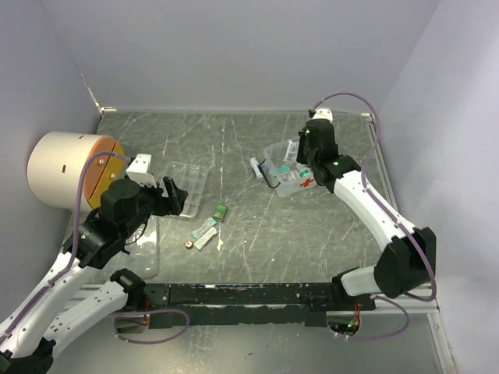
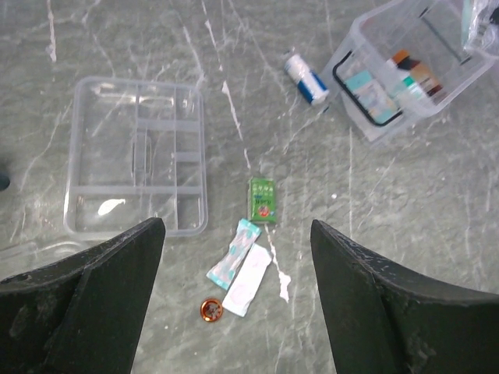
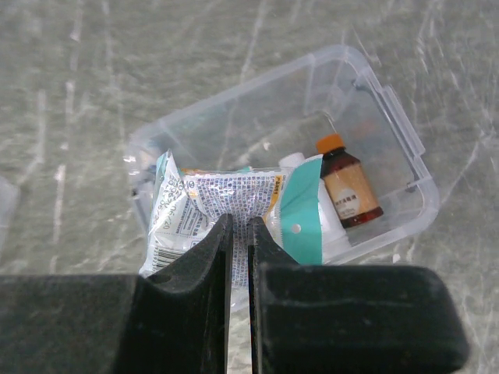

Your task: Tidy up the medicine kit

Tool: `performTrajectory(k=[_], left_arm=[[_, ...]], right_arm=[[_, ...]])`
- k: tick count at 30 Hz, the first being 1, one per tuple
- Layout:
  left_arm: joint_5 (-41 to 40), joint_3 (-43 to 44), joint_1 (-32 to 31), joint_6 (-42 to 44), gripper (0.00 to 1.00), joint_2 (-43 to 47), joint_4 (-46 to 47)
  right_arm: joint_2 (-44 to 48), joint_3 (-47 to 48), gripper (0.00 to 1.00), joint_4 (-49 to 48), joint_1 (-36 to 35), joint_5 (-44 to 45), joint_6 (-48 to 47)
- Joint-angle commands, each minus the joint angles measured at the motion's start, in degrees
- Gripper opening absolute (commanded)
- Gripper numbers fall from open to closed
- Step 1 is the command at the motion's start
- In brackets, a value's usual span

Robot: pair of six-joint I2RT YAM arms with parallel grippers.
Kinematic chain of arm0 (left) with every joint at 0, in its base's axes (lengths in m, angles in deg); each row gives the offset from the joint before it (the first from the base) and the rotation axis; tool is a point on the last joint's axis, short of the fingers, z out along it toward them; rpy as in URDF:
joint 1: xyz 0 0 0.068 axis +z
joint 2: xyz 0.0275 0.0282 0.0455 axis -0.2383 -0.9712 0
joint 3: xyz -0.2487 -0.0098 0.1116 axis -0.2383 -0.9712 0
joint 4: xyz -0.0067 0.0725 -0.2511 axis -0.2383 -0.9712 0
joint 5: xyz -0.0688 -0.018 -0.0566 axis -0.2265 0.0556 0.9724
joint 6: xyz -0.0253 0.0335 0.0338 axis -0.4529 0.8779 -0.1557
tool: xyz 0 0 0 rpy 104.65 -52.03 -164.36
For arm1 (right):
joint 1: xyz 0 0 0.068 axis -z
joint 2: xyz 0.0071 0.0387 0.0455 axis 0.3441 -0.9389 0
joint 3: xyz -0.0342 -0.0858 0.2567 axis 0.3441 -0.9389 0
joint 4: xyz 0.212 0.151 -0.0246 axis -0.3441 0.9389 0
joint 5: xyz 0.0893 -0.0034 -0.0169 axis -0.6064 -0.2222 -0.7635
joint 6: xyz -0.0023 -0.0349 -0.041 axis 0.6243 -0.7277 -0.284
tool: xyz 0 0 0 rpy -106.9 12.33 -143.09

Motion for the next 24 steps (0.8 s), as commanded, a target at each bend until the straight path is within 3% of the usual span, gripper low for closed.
performTrajectory(k=[1,14,24], left_arm=[[0.20,-2.85,0.12,-1.10,0.86,0.48,-1.64],[0.79,-3.02,0.13,-1.58,0.86,-0.53,-3.97],[1.25,-2.92,0.13,-1.46,0.86,-1.04,-3.97]], right_arm=[[-5.59,1.54,0.00,4.63,0.84,6.31,-1.06],[-18.44,7.69,0.00,5.60,1.60,-1.41,-17.24],[-16.44,4.46,0.00,8.21,1.59,-6.96,-16.61]])
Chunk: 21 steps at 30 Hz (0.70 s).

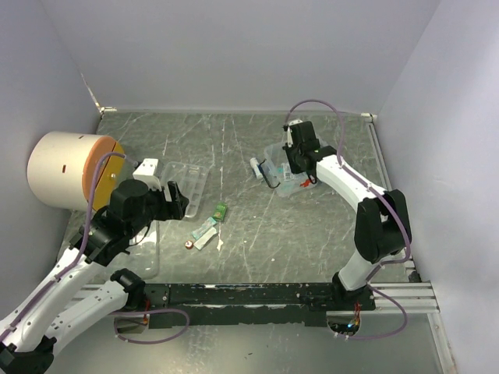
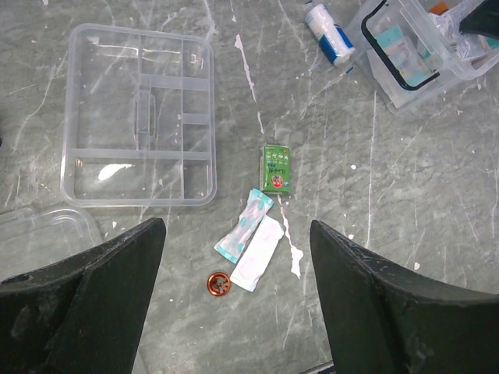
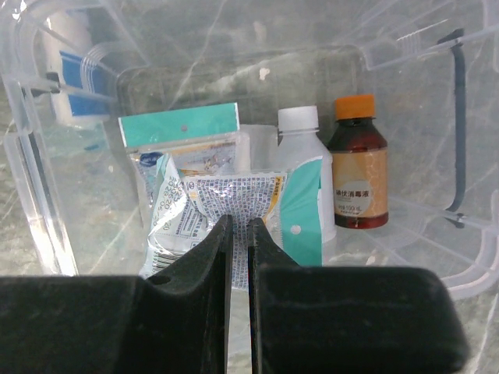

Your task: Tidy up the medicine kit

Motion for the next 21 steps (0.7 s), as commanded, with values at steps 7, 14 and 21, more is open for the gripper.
performTrajectory(k=[7,14,21], left_arm=[[1.06,-0.14,0.12,0.07,0.86,0.57,-0.50],[0.90,-0.23,0.12,-0.12,0.86,0.75,-0.58],[0.88,-0.15,0.12,-0.18,0.86,0.63,-0.50]], right_arm=[[2.78,-1.48,0.00,5.63,0.23,-3.71,5.40],[7.67,-3.28,0.00,7.93,-0.82,-6.73,9.14],[10.13,-6.09,0.00,4.80,-1.02,-7.75,7.92]])
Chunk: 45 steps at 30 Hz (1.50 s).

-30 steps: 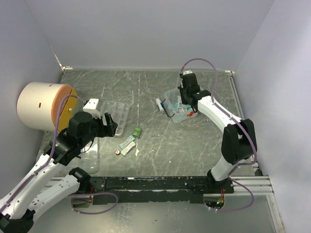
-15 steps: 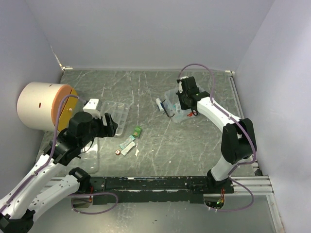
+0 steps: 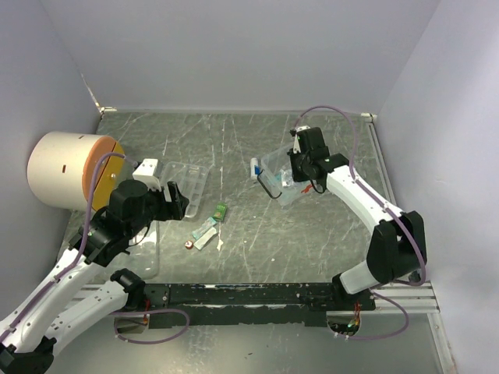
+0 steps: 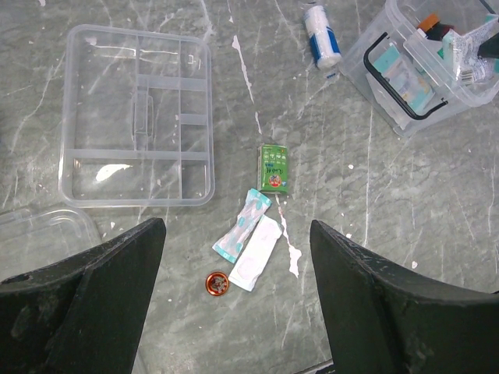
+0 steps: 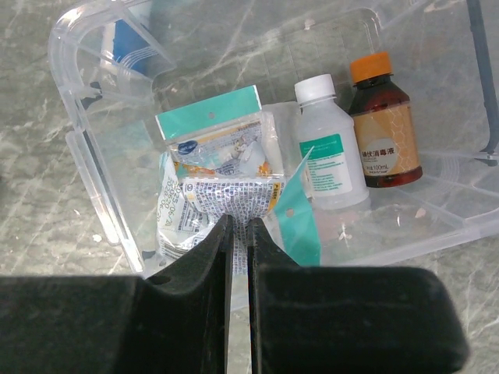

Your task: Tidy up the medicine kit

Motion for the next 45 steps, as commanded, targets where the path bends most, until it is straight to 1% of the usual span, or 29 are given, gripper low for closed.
performTrajectory(k=[1,3,5,7,10,13,15,19,25,31,34,43,45], left_arm=[[0.48,-0.22,0.12,-0.16,0.86,0.36,-0.47],[0.42,-0.23,0.12,-0.21,0.86,0.44,-0.56],[0.49,-0.32,0.14,-0.30,0.86,0.55,-0.41],[0.67,-0.36,0.17,-0.29,0.86,0.55,-0.34],[0.99,-0.41,0.12,-0.05,0.86,0.13,-0.30],[1.30,-0.18,0.16,0.16,0.86,-0.59,-0.38],[1.30,-0.08,0.12,0.20,0.86,-0.86,-0.47],[1.03,-0.14,0.19,0.17,0.86,-0.60,-0.52],[0.60,-0.16,0.12,0.09,0.86,-0.36,-0.47],[0.67,-0.06,0.12,0.12,0.86,-0.81,-0.39],[0.72,0.07,0.13,0.19,0.86,-1.04,-0.50],[0.43,-0.14,0.14,0.14,0.86,-0.35,-0.65],[0.43,-0.14,0.14,0.15,0.86,-0.34,-0.65]], right_arm=[[-0.36,-0.23,0.00,-0.77,-0.35,-0.44,-0.69],[-1.53,0.46,0.00,-1.28,-0.39,1.88,-3.94],[-3.33,0.97,0.00,-2.06,-0.35,6.10,-7.32],[-4.99,2.42,0.00,-1.16,-0.26,7.09,-10.20],[-6.17,3.02,0.00,-0.92,-0.33,3.03,-14.88],[-6.01,2.02,0.00,-2.18,-0.35,-1.33,-17.42],[-5.98,1.41,0.00,-2.57,-0.35,-3.83,-18.34],[-7.00,1.26,0.04,-2.42,-0.35,-5.77,-18.62],[-11.41,3.06,0.05,0.36,-0.43,-4.60,-18.37],[-11.99,3.26,0.07,0.52,-0.42,-5.03,-18.00],[-12.45,3.66,0.11,0.94,-0.44,-4.70,-17.61],[-11.29,4.25,0.32,1.43,-0.44,-3.99,-15.77],[-10.05,4.65,0.35,1.63,-0.43,-4.04,-14.98]])
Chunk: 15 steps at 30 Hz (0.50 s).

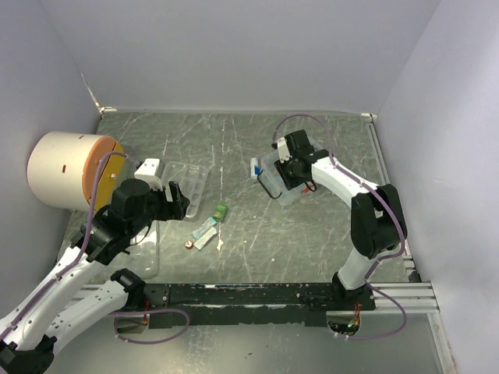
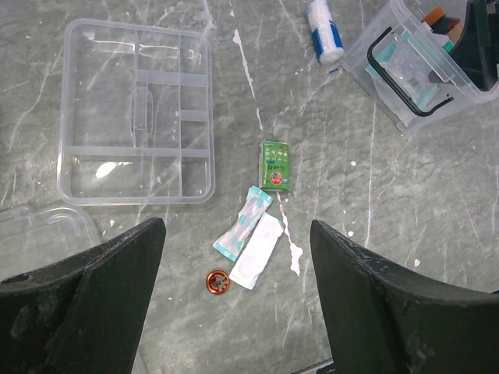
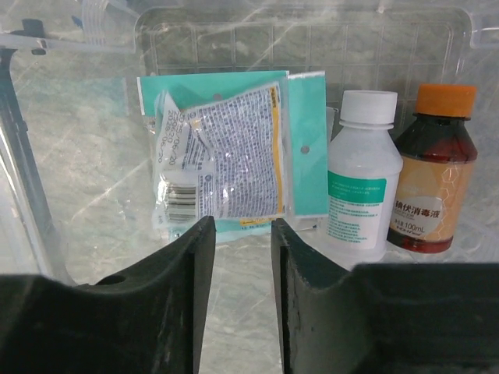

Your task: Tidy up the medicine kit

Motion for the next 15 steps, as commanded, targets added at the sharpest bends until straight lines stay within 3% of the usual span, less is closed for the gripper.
performTrajectory(k=[1,15], left_arm=[[0.26,-0.19,0.18,0.17,0.86,0.59,-0.70],[-0.84,-0.19,0.12,-0.50,0.86,1.29,-0.85]], right_arm=[[3.28,1.99,0.36,0.82,-0.24,0.19,2.11],[15.85,3.61,0.42,-4.03,-0.79,2.30,15.41]])
